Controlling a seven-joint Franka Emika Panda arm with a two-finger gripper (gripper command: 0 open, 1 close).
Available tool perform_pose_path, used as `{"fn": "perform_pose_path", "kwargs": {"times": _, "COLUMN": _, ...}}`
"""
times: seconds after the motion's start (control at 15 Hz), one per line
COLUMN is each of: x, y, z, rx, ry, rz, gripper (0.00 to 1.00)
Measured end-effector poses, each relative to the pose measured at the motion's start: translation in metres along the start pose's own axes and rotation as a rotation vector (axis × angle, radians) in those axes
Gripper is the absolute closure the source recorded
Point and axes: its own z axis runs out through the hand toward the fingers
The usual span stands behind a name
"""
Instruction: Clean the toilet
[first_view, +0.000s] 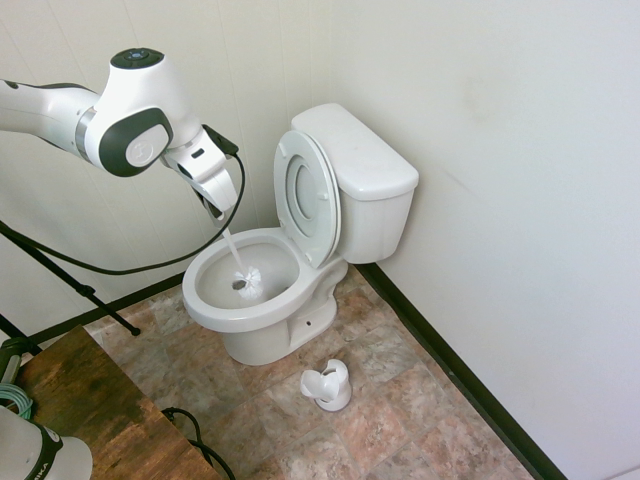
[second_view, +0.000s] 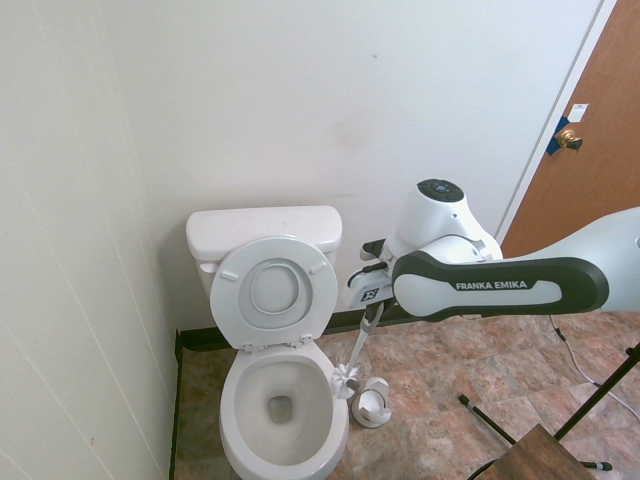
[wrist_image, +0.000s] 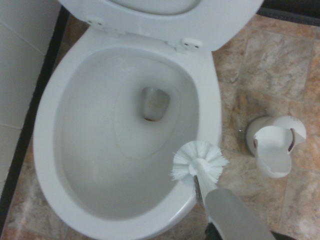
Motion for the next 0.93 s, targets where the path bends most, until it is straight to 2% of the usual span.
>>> {"fn": "perform_pose_path", "kwargs": {"times": 0.13, "x": -0.012, "y": -0.017, "z": 0.014, "rx": 0.015, "ry": -0.001, "rz": -0.022, "gripper": 1.00}}
{"fn": "perform_pose_path", "kwargs": {"times": 0.4, "x": -0.003, "y": -0.013, "z": -0.001, "rx": 0.034, "ry": 0.026, "rz": -0.006, "gripper": 1.00}}
{"fn": "perform_pose_path", "kwargs": {"times": 0.53, "x": -0.020, "y": -0.031, "z": 0.002, "rx": 0.034, "ry": 0.026, "rz": -0.032, "gripper": 1.00}}
{"fn": "perform_pose_path", "kwargs": {"times": 0.73, "x": -0.043, "y": -0.082, "z": 0.034, "rx": 0.028, "ry": 0.022, "rz": -0.075, "gripper": 1.00}}
{"fn": "perform_pose_path", "kwargs": {"times": 0.93, "x": -0.037, "y": -0.126, "z": 0.082, "rx": 0.021, "ry": -0.006, "rz": -0.092, "gripper": 1.00}}
